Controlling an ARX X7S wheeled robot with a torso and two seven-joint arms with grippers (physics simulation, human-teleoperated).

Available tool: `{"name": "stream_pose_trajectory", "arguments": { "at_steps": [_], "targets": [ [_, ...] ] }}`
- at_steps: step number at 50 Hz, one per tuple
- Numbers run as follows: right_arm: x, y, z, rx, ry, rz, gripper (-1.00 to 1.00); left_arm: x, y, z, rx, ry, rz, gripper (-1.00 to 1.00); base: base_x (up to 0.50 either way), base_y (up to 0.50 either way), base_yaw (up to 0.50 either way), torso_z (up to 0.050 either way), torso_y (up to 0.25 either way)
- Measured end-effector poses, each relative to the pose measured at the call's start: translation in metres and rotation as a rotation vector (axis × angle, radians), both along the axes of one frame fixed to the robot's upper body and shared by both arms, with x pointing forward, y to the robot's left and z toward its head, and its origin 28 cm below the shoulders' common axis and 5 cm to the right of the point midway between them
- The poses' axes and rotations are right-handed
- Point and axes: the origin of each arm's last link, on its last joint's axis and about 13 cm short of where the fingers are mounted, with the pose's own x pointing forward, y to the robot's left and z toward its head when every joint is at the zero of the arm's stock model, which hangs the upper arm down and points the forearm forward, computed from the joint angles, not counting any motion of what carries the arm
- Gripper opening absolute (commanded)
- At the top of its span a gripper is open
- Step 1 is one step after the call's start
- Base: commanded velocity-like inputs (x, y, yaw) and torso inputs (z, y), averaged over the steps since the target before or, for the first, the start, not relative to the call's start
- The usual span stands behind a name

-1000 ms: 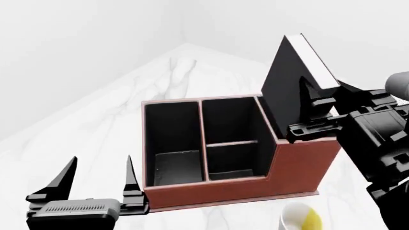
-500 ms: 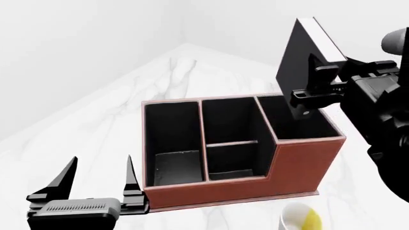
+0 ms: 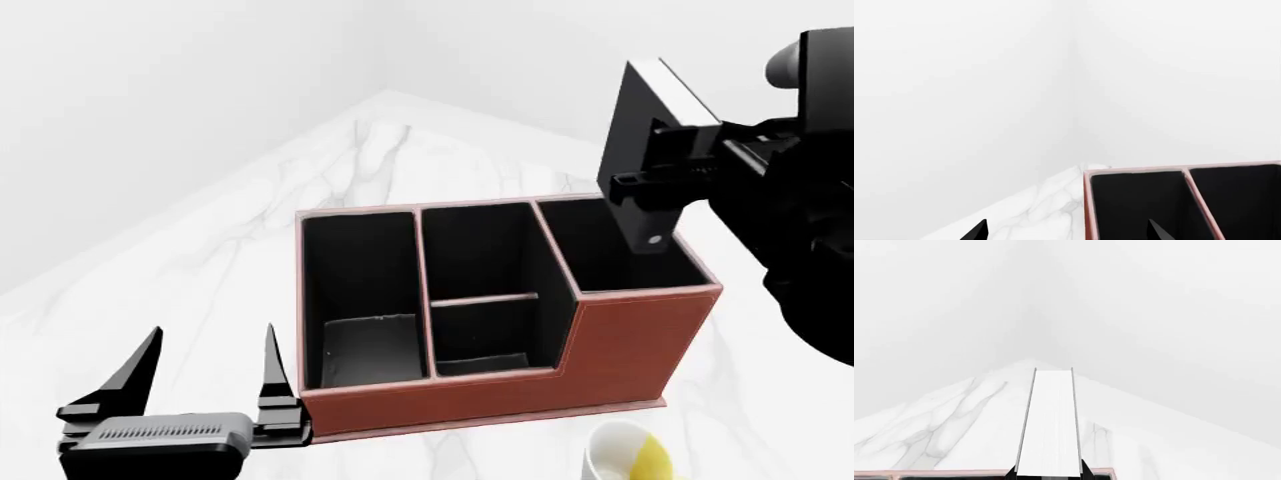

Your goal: Pick up the book and place it in the right compartment of the caddy.

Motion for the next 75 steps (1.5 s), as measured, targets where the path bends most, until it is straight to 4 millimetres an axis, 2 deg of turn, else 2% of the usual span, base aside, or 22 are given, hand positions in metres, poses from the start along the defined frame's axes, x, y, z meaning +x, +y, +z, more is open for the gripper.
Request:
{"name": "stream_pose_trajectory", "arguments": {
  "at_steps": [45, 75],
  "targets": [
    [0.028, 0.002, -0.010, -0.036, 0.063, -0.007, -1.00, 0.000, 0.000, -0.001, 0.003, 0.005, 0.001, 1.00, 0.00, 0.00, 0.00, 0.000, 0.002],
    [0.040, 0.005, -0.021, -0.030, 0.091, 0.003, -1.00, 0.000, 0.000, -0.001, 0.002, 0.006, 0.002, 1.00, 0.00, 0.00, 0.00, 0.000, 0.001]
  ]
}}
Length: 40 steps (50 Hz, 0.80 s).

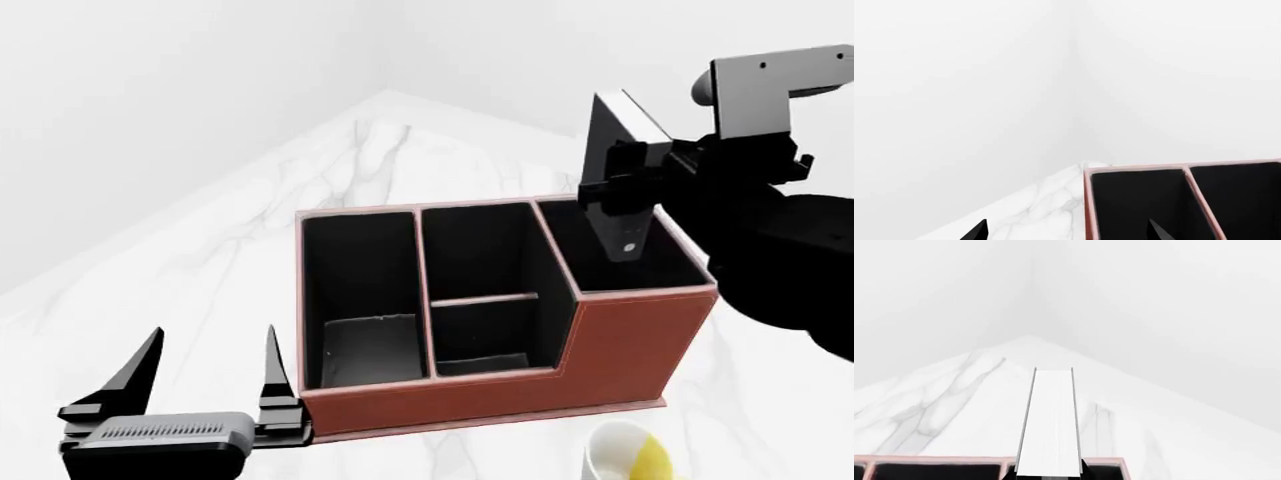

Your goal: Pick up the book and place it in the right compartment of the caddy.

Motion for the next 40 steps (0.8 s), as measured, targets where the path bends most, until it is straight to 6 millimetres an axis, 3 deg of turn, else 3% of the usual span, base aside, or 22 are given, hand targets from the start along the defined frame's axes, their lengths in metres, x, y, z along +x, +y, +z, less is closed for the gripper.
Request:
{"name": "stream_pose_trajectory", "arguments": {
  "at_steps": [40],
  "targets": [
    [0.005, -0.001, -0.021, 0.016, 0.040, 0.004, -1.00, 0.000, 0.000, -0.001, 0.002, 0.001, -0.001, 1.00, 0.00, 0.00, 0.00, 0.000, 0.002]
  ]
}}
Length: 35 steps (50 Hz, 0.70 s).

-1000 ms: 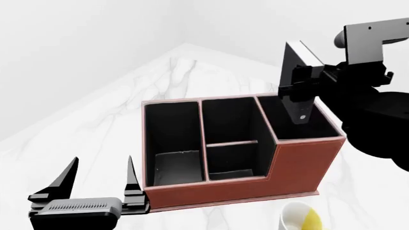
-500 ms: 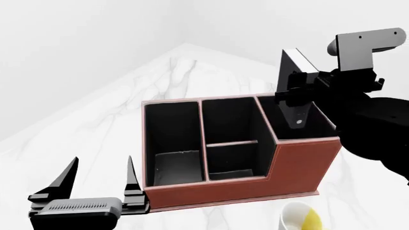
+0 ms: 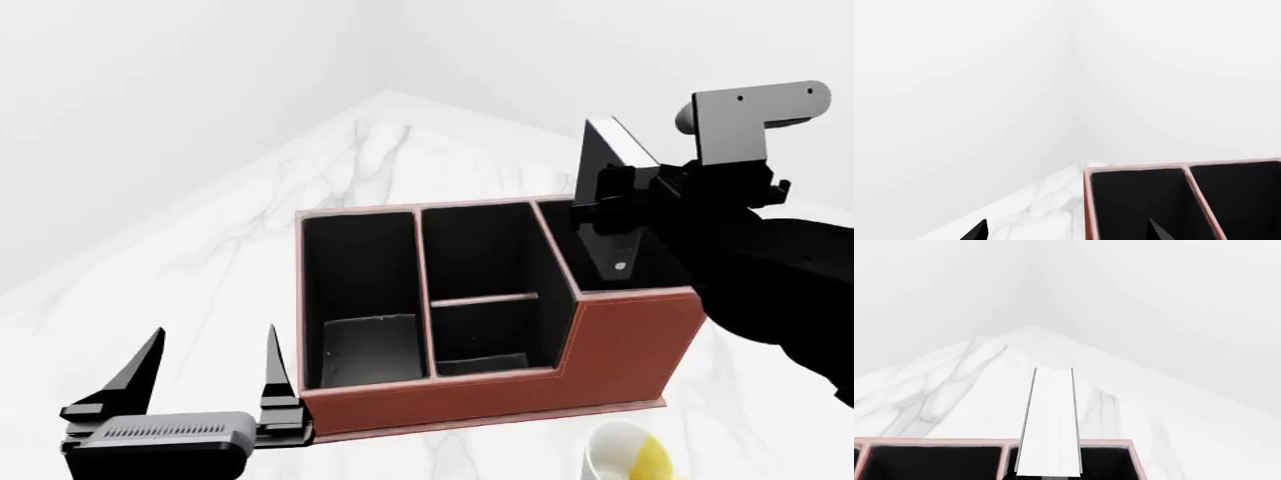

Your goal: Pick up the book and place it in the right compartment of the caddy.

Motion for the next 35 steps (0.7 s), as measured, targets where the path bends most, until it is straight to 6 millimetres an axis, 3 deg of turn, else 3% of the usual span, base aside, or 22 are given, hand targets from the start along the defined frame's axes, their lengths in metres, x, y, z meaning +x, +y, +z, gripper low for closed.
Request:
{"name": "stream_pose_trajectory", "arguments": {
  "at_steps": [35],
  "targets": [
    [0.002, -0.003, -0.021, 0.017, 0.036, -0.004, -1.00, 0.000, -0.001, -0.001, 0.001, 0.001, -0.004, 1.00, 0.00, 0.00, 0.00, 0.000, 0.002]
  ]
}}
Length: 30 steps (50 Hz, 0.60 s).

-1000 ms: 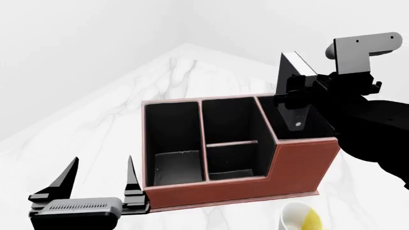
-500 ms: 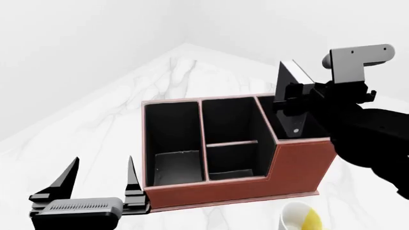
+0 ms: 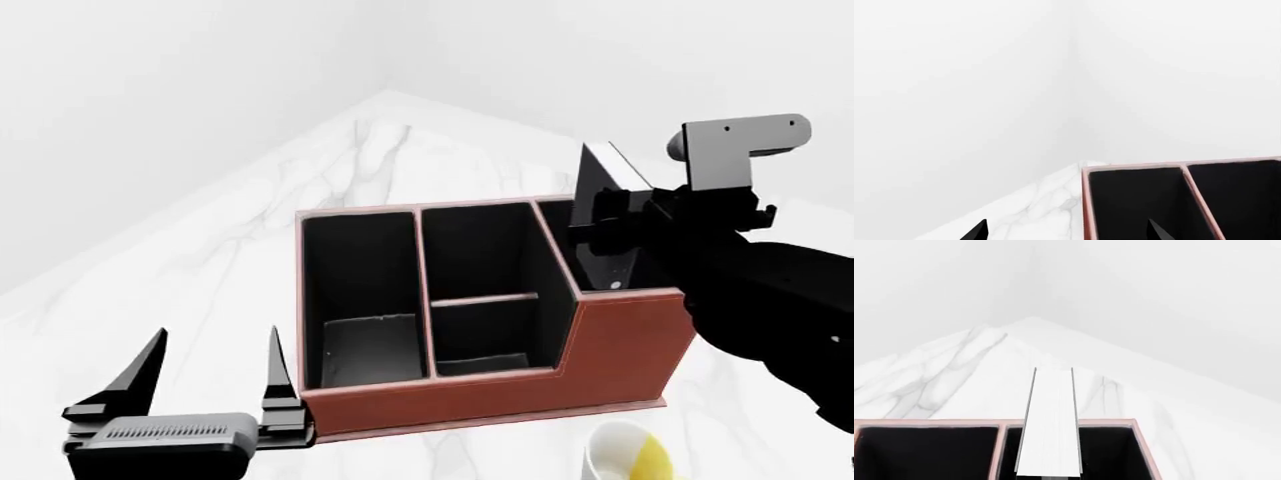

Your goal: Pick up the book and place it in the right compartment of the caddy.

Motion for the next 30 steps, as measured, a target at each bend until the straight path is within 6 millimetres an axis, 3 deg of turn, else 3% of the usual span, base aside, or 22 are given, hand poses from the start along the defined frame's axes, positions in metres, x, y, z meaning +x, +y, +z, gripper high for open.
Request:
{"name": "stream_pose_trajectory", "arguments": {
  "at_steps": [30],
  "targets": [
    [0.004, -0.002, -0.017, 0.016, 0.021, -0.009, -1.00, 0.000, 0.000, 0.000, 0.001, 0.000, -0.001, 1.00, 0.00, 0.00, 0.00, 0.000, 0.001]
  ]
}}
